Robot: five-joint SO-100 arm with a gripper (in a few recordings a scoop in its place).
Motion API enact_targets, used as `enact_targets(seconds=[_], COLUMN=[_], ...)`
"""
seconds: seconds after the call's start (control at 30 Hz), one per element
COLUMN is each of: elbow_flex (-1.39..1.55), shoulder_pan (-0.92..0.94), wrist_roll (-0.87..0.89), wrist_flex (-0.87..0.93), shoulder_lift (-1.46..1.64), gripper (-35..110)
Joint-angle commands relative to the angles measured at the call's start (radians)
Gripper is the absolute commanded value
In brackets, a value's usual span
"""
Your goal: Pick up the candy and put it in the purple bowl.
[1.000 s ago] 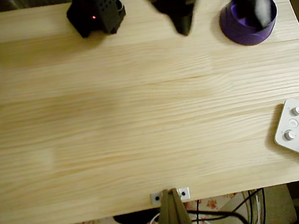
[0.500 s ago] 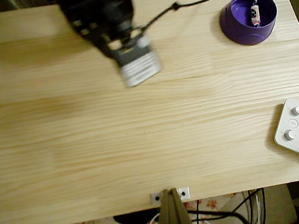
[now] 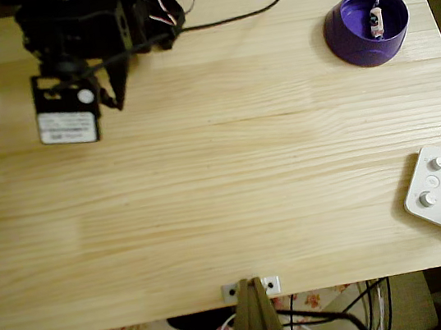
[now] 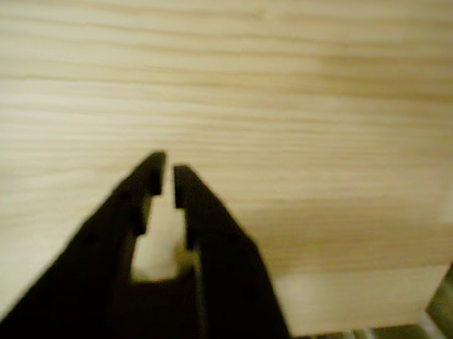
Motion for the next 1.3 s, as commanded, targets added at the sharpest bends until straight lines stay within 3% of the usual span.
enact_targets(seconds=[0.0,0.17,0.63,1.27], elbow_flex=[0.087,0.215,0.439,0.442], shoulder_pan=[0.087,0.124,0.206,0.212], wrist_roll=[-0.020,-0.025,-0.072,-0.075], wrist_flex=[-0.043,-0.003,-0.035,-0.038], shoulder_lift=[0.213,0.402,0.465,0.466], gripper=[-1,-1,-1,-1])
